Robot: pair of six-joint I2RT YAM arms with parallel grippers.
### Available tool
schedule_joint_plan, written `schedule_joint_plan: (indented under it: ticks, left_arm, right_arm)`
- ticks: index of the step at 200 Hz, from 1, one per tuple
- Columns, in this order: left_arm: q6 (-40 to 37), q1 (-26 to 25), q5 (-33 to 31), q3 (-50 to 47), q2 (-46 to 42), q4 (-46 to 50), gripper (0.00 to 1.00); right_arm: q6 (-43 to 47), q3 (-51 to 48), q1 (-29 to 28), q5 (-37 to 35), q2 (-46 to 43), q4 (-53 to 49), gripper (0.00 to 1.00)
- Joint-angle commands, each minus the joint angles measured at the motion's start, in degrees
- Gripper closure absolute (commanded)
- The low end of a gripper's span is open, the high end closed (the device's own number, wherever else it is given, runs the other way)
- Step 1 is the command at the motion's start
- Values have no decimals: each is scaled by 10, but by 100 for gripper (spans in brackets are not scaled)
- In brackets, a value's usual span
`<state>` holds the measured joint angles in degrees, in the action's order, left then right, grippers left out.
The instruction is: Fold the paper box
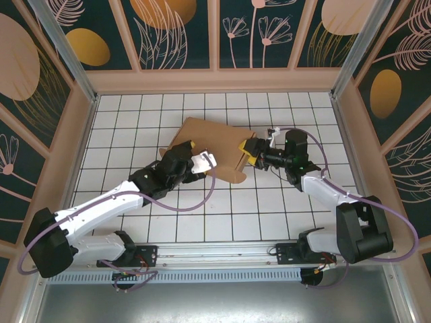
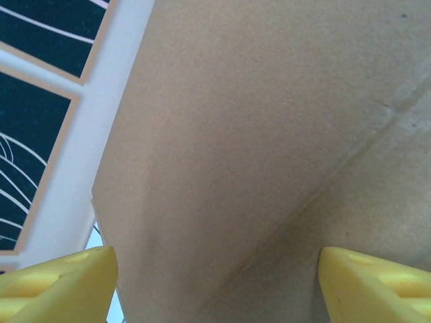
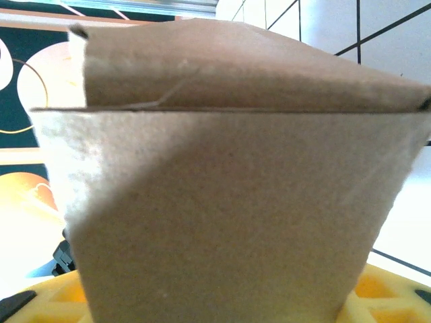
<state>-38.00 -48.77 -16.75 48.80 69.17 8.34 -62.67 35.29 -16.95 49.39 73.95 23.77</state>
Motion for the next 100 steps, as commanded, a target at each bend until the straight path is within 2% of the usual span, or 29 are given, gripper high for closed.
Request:
schedule_joint_plan:
  ticks: [1,40,100]
  left_arm:
    - [-68,-1,17,2,19,29,23]
    - [-115,-9,46,-23,-4,59,23]
    - [-131,-9,41,-83,-83,62,18]
  right_arm:
    - [-29,0,1,54,-8,64,47]
    - [-31,5,3,55,-16,57,47]
    - [-27,24,3,59,-31,20,47]
